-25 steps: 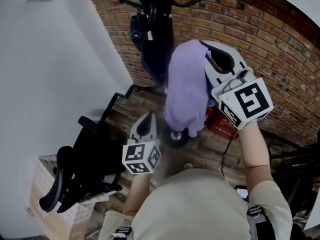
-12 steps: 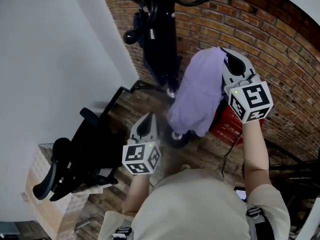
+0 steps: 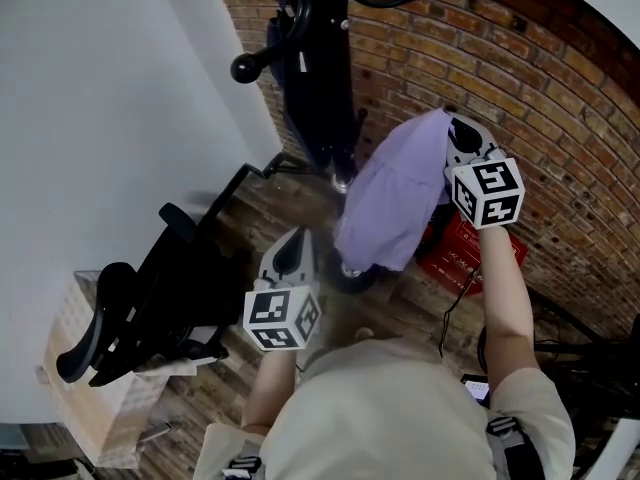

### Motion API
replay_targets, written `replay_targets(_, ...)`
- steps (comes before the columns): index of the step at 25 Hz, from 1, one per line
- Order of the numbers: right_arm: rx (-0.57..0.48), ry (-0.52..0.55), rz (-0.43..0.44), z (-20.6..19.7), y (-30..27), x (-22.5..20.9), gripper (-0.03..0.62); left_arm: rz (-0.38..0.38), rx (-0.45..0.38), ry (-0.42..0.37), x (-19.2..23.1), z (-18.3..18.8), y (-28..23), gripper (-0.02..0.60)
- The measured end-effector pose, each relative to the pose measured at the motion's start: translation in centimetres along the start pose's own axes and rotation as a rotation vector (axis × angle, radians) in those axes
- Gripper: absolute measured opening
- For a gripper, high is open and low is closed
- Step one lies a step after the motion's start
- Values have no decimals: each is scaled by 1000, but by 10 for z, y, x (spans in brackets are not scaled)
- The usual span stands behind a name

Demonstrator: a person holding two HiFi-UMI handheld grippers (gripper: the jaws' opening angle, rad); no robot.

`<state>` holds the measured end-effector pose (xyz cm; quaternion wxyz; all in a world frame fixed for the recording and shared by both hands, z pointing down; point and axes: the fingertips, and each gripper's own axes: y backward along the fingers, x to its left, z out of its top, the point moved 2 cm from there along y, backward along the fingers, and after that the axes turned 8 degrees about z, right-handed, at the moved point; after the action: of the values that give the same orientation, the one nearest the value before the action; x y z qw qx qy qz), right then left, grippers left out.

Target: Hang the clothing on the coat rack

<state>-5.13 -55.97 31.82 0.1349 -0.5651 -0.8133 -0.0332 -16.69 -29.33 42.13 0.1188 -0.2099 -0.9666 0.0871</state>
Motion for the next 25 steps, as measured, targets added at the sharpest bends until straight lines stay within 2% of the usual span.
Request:
replay_targets(10,115,-76,76,-75,-30,5,23,38,4,11,1,-5,-1,3)
replay_targets(17,183,-142,151,-127,-36,23,25,47,26,11,3,-10,-7,3)
replay_targets(25,188,-246,239,-169,-26,54,31,31,43,3,-3,-13,-15,3)
